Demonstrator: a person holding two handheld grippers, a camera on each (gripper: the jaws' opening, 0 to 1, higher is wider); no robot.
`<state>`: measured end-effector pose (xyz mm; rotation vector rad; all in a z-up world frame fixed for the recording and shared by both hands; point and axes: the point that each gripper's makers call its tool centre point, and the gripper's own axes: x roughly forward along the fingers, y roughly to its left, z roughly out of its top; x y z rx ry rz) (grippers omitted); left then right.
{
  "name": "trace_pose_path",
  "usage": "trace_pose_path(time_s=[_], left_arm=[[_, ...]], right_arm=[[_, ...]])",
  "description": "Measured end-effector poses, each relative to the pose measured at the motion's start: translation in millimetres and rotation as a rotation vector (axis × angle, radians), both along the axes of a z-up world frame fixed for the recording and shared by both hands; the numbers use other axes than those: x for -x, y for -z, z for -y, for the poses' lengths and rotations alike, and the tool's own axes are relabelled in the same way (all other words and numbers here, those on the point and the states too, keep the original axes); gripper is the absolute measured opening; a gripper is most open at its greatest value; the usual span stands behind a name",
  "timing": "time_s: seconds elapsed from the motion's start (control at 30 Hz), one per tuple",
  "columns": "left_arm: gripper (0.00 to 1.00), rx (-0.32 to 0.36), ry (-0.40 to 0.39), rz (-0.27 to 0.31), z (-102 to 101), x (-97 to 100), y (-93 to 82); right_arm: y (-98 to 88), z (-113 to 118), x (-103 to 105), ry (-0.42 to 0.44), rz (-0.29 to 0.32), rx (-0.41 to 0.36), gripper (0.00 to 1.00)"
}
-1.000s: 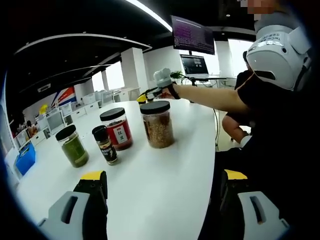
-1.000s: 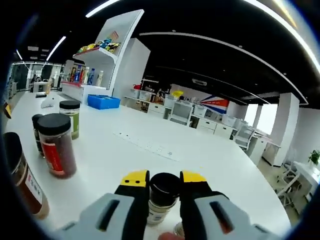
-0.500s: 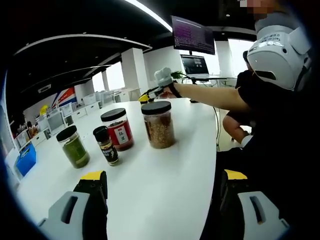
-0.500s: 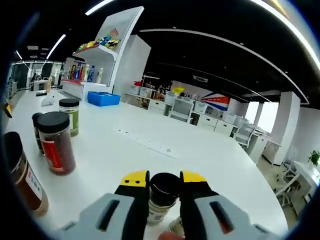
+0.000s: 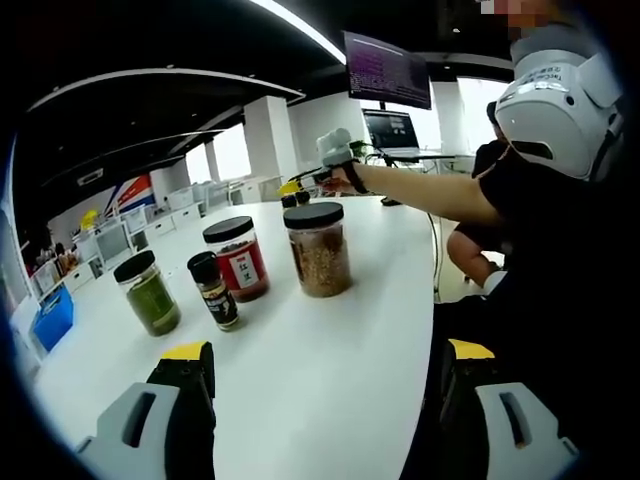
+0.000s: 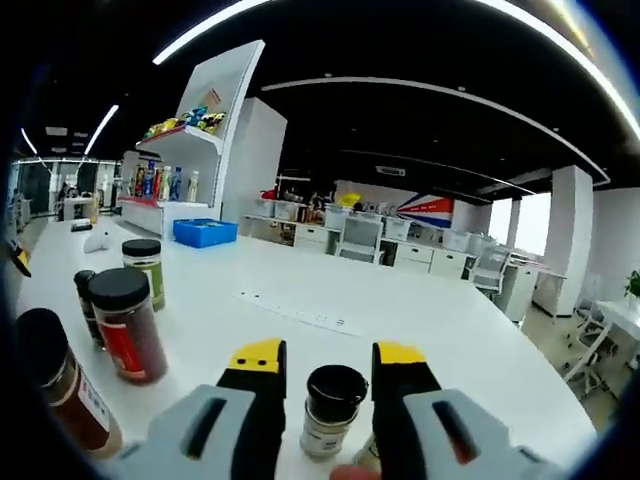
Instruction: Pick up the mixed condiments and ingredients on the table and sort them into separate groups
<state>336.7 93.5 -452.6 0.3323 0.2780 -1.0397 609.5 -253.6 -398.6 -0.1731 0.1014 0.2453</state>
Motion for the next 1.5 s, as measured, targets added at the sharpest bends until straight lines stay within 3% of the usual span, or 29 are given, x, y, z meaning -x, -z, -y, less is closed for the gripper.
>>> trace_pose_path(time_s=[0.1, 0.23, 0.37, 0.47, 0.63, 0.73, 0.97, 1.2, 1.23, 1.5], left_arm=[[0.93, 0.003, -0.009, 0.004, -1.0, -1.1, -0.9], [0.93, 0.006, -0.020, 0.012, -2.1, -2.6, -3.1], [0.93, 0.009, -0.028, 0.022, -3.0, -3.8, -6.5], [0.93, 0.005, -0.032, 0.029, -2.9, -4.7, -8.2], [0.95, 0.036, -0.070, 0.046, -3.4, -10.6, -18.0], [0.95, 0.064, -0.068, 0.049, -1.3, -9.1, -23.7], [0.95, 0.039, -0.071, 0.049, -0.6, -6.9, -21.4], [0.95, 0.040, -0.076, 0.052, -2.4, -6.9, -21.2], [0.95, 0.038, -0.085, 0.050, -4.6, -7.9, -18.0], [0.95, 0.039, -0.085, 0.058, -5.3, -7.5, -20.0]], right_arm=[[-3.4, 4.2, 10.3, -0.001, 0.008, -0.021, 0.55], [1.3, -1.5, 40.2, -0.065, -0.038, -0.093, 0.76], [2.9, -5.5, 75.2, -0.121, -0.081, -0.181, 0.84], [0.6, -9.5, 102.2, -0.156, -0.093, -0.194, 0.90], [3.6, -23.9, 148.9, -0.213, -0.095, -0.177, 0.93], [13.2, -37.3, 177.1, -0.277, -0.146, -0.174, 0.97], [22.8, -52.1, 233.4, -0.397, -0.215, -0.049, 0.97], [21.5, -55.7, 249.5, -0.433, -0.227, -0.033, 0.97], [12.3, -52.1, 263.5, -0.451, -0.203, -0.032, 0.97], [15.6, -54.8, 264.5, -0.444, -0.211, -0.015, 0.97]])
